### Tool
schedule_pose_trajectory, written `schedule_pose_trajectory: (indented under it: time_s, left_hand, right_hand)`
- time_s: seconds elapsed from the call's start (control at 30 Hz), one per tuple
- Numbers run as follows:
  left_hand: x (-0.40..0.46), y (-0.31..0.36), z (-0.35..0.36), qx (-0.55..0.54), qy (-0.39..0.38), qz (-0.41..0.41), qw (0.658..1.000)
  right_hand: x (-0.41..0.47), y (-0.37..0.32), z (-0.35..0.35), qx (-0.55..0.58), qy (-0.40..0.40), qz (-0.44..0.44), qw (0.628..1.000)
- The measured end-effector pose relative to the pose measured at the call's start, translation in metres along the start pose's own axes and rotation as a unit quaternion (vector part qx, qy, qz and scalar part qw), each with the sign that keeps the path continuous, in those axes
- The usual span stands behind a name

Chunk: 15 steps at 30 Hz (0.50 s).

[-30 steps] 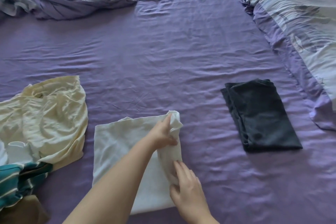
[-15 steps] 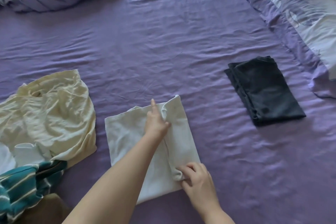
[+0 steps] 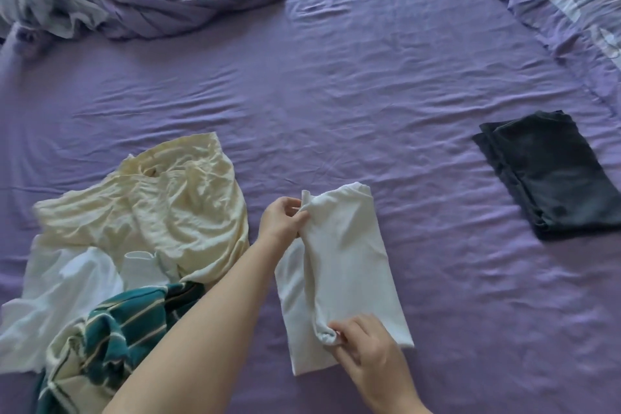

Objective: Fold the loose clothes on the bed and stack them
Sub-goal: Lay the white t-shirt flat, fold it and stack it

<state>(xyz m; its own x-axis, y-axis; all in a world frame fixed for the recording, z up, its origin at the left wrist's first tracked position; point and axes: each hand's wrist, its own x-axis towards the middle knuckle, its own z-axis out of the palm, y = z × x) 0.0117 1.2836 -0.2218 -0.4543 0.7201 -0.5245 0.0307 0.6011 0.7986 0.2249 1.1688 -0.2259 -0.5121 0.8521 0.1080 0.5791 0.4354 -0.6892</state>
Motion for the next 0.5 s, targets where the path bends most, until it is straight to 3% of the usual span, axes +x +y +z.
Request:
schedule_pose_trajectory:
  time_s: [0.2,0.5]
  left_hand:
    - [0.003,-0.042,-0.026,0.002,0.01,-0.029,1.0]
    - [0.001,-0.052,-0.039,0.056,0.083,0.008,0.995]
  right_hand:
    - [-0.006,-0.005,0.023,-0.026,-0.035,-0.046,0.998]
    - [-0.007,-0.016,0.029,-0.003,-0.074,-0.046,0.996]
